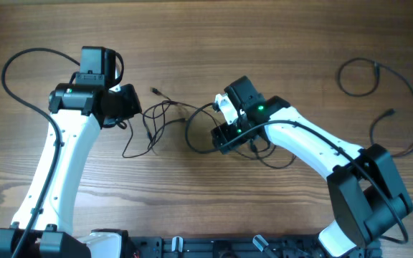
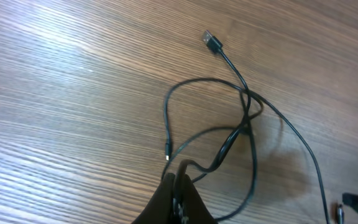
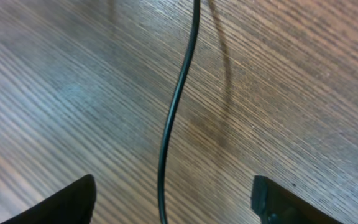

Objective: Untangle cables

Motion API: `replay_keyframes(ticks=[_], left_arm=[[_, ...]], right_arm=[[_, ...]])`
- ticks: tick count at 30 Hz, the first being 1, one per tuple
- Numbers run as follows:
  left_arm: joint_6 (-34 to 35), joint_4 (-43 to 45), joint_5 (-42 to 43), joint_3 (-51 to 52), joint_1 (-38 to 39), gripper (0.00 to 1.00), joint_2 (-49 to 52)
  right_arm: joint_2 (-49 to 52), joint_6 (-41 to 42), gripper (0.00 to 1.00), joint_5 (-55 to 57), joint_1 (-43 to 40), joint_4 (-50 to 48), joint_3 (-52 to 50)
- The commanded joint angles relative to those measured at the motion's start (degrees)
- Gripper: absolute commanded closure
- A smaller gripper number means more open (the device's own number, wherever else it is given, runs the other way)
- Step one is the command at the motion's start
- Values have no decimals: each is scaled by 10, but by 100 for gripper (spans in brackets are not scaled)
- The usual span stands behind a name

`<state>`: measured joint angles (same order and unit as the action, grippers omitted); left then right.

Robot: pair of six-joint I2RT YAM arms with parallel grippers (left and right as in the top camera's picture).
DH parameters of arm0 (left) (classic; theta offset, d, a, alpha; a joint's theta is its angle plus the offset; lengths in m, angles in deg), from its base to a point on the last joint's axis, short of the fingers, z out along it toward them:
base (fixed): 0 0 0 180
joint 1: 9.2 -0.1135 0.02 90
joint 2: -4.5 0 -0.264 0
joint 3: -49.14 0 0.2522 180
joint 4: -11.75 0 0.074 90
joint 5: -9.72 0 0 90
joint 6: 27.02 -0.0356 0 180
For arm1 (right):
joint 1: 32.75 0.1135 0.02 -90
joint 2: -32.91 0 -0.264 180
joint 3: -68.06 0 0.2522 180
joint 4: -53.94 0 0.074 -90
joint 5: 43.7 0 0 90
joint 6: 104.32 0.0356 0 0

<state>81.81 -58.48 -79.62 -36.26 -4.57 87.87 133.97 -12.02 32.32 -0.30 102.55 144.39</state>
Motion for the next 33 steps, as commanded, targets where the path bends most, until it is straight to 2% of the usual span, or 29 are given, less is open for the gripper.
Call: replay_keyframes(ticks=[1,2,3,5,6,12,16,20,25,29,33], left_arm=[[14,0,-16,-4,-4,96,3],[14,0,-16,-4,-4,96,3],[14,0,-16,-4,-4,96,3],[14,0,-16,-4,-4,96,3],[14,0,-16,-4,-4,96,3],[14,-11,-28,-4,-4,96,3],[14,-21,-65,-4,-4,96,3],[14,-27,-78,-4,-4,96,3],[14,-30,-78,-4,-4,96,3],[14,-32,-78,-4,-4,96,3],[14,-32,-78,-4,-4,96,3]], right_arm=[[7,12,41,-5,0,-29,-31],[7,17,51,0,0,-33,-35],[7,28,67,9,-1,-33,-35],[7,50,89,31,-1,-35,-35],[7,61,95,44,-1,-36,-35],[2,143,96,120,-31,-2,-19],[-22,143,96,162,-85,78,39],[-57,135,96,189,-169,187,169],[-78,128,96,187,-273,276,364],[-80,129,96,184,-341,301,483],[-81,145,96,177,-402,296,545]])
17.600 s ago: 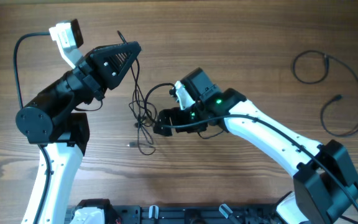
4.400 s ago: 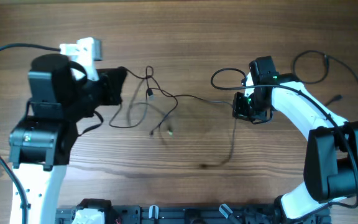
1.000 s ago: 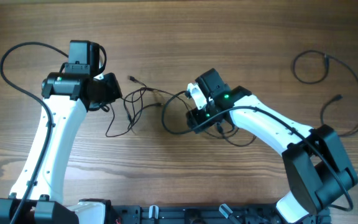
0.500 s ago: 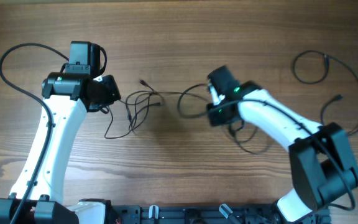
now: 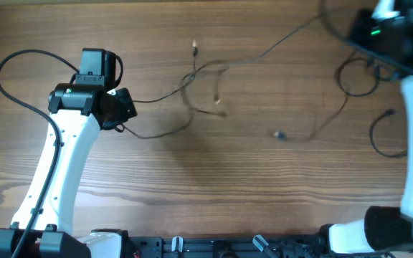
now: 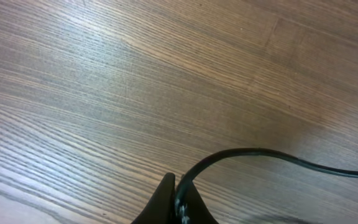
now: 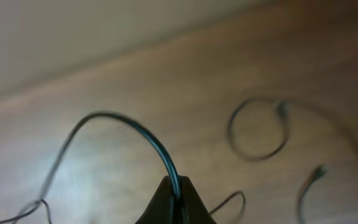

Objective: Untangle cables

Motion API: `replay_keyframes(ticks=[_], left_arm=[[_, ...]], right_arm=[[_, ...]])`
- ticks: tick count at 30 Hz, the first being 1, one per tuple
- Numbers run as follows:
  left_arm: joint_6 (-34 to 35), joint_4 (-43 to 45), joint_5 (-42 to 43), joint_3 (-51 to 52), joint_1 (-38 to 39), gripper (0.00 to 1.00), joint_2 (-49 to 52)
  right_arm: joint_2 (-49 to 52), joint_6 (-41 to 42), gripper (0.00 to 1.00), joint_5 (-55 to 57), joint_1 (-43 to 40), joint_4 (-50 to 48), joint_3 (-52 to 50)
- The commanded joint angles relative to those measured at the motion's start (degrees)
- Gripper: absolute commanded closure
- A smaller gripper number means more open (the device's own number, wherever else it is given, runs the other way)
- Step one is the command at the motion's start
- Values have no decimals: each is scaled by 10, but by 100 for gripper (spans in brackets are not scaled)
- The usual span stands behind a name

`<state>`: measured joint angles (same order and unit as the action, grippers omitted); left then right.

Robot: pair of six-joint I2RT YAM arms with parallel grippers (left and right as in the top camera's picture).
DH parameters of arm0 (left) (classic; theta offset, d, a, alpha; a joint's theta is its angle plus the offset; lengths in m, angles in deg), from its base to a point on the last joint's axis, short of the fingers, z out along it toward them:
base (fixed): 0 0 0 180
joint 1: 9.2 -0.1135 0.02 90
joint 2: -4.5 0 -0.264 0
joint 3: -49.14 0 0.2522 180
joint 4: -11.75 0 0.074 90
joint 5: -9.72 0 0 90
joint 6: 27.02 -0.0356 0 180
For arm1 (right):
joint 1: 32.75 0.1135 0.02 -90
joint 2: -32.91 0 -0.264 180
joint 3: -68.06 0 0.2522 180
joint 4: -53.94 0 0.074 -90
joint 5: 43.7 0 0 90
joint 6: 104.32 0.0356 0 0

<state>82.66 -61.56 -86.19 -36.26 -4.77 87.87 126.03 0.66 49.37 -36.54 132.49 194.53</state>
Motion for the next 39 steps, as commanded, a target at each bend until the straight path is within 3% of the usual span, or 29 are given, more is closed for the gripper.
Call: replay_keyframes(ticks=[1,8,12,19,24,28,35,37,39], left_arm=[[5,-1,-13,-4,-2,96,3],[7,-12,-94,-4,-3,96,3],[60,-27,-163,-4,-21,96,3],[125,-33,-166,-4,-101,96,3],[155,-29,-47,-4,-137,96,3],[148,-14,84,-4,-122,96,3],[34,26,210,-4,-51,96,3],[17,35,213,-4,-27,96,3],[15,44,213,-4,-3,96,3]], right_arm=[[-3,26,96,5,-50,-7,49],[-7,101,96,-92,-152,-54,54],[-7,112,96,-183,-196,-90,54],[-7,169,96,-243,-247,-129,54],[-7,153,96,-266,-256,-140,54],[-6,68,96,-254,-256,-86,49],[15,60,96,-82,-256,37,46],[21,55,96,-103,-256,50,42],[28,-31,96,-212,-256,51,40]])
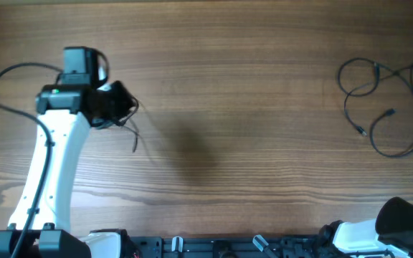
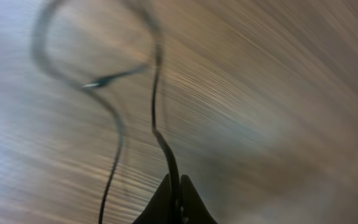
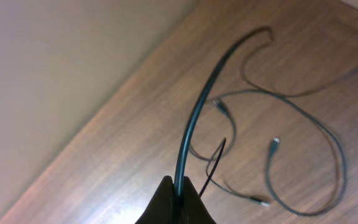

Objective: Untangle cables

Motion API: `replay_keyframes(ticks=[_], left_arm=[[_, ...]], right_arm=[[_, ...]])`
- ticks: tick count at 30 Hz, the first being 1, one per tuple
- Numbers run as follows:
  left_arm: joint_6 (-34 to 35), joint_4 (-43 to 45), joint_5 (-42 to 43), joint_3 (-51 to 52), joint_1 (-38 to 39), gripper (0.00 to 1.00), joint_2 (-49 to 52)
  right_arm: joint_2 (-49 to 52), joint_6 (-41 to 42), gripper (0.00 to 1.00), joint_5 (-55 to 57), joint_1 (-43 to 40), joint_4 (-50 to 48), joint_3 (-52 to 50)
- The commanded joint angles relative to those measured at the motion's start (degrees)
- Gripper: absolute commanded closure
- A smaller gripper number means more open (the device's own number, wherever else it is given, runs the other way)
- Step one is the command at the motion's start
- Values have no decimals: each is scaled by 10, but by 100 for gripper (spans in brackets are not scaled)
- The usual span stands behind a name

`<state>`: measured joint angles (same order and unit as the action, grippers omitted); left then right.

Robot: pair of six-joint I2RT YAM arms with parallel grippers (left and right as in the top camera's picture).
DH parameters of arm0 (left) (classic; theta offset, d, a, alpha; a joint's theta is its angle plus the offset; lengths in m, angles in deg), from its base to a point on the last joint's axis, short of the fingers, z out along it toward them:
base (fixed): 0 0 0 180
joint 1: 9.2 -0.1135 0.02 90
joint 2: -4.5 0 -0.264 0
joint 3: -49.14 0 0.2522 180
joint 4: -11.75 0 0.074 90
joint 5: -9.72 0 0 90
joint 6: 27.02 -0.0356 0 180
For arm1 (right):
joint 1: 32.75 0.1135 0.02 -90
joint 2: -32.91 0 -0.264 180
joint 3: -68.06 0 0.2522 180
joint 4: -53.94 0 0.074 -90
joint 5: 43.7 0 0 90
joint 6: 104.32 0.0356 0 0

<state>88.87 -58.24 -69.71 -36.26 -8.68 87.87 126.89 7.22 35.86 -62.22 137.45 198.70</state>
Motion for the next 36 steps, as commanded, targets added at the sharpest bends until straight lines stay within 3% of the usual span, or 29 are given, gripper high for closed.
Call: replay_keyframes(ticks=[1,4,9,17,22,27,36], left_arm=[[-47,14,48,-4,42,96,3],[-47,23,48,-4,61,96,3],[-47,21,46,-4,66,96,3],[-47,20,46,-4,66,96,3],[-47,20,46,-3,66,96,3],[-47,14,46,-3,66,96,3],[-47,11,46,-3,66,96,3]], right_arm=[[21,-125,96,-117,0,2,-2],[23,-184,96,-219,0,-3,-2],[23,-184,96,-230,0,-16,-2],[23,-86,96,-18,0,49,-23],[28,-73,96,8,0,51,-42],[37,29,96,139,0,53,-43],[41,23,96,139,0,52,-45]])
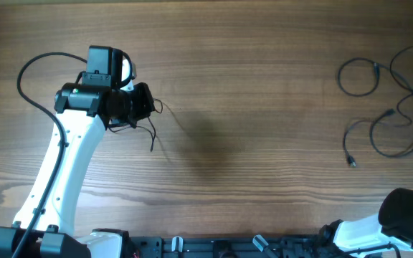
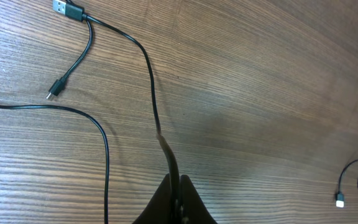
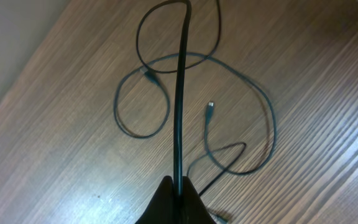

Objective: Untangle cables

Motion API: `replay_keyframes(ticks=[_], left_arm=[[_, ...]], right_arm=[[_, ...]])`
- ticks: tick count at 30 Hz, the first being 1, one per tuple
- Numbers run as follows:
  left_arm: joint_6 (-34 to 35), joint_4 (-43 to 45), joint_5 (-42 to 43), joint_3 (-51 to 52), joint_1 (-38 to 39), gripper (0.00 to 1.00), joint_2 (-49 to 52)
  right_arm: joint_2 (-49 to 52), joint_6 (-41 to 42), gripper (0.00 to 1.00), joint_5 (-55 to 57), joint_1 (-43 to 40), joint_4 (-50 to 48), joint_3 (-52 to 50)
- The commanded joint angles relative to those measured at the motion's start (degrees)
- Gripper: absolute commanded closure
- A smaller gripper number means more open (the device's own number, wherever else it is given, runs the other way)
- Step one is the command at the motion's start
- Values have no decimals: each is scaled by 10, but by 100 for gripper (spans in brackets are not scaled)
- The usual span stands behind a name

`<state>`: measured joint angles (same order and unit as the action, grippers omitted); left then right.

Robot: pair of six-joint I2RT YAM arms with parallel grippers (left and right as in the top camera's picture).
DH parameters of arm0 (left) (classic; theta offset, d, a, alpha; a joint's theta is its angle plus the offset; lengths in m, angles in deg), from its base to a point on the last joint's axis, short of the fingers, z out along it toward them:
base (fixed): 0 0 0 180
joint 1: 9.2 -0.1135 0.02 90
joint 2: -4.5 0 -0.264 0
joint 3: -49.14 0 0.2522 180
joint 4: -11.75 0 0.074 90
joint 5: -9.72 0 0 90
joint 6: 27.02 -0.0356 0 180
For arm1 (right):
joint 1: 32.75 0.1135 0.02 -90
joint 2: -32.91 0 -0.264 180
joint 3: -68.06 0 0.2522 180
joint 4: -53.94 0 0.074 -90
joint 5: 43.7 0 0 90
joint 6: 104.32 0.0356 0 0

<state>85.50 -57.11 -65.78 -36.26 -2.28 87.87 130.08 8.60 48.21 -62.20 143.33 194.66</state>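
My left gripper (image 1: 148, 107) (image 2: 178, 186) is shut on a thin black cable (image 2: 151, 81). In the left wrist view that cable runs up to a USB plug (image 2: 67, 9), with a small plug (image 2: 53, 93) on a short branch. From overhead its loose end (image 1: 153, 140) hangs below the gripper. My right gripper (image 3: 178, 185) is shut on a second black cable (image 3: 180, 93), held above cable loops (image 3: 229, 106) lying on the wood. That gripper is out of the overhead view. The loops (image 1: 396, 118) lie at the table's far right.
A separate round coil (image 1: 357, 75) lies at the back right. The table edge (image 3: 48, 37) runs close behind the right-hand cables. The left arm's own wiring (image 1: 21, 75) arches out at the far left. The right arm's base (image 1: 407, 222) sits at the front right.
My left gripper has shifted a little to the right, still holding its cable. The right-hand loops have changed shape, and one plug end now lies further forward.
Both grippers were at one tangle in the middle, the left shut on a strand and the right open around another. Then the right was shut and at the far back right, with cable stretched across the table. After that the cables lay apart, one at each side, as now.
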Motion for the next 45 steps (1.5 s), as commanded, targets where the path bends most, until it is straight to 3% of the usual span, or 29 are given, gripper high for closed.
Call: replay_keyframes(ticks=[1,5,8,16,26,32,39,45], left_arm=[[-13,0,7,-3,2,96,3],[-13,0,7,-3,2,96,3],[-13,0,7,-3,2,96,3],[-13,0,7,-3,2,96,3],[-13,0,7,-3,2,96,3],[-13,0,7,-3,2,96,3],[-13,-3,7,-3,2,96,3],[-13,-8,7,-3,2,96,3]], right_arm=[[9,5,96,-3,0,-16,-5],[-1,-104,96,-210,0,-76,-1],[-21,-107,96,-279,0,-90,10],[-124,-109,96,-233,0,-94,29],[-232,-101,96,-233,0,-219,29],[-191,-60,96,-167,0,-224,29],[-89,-60,96,-89,0,-263,29],[4,-53,96,-57,0,-237,29]])
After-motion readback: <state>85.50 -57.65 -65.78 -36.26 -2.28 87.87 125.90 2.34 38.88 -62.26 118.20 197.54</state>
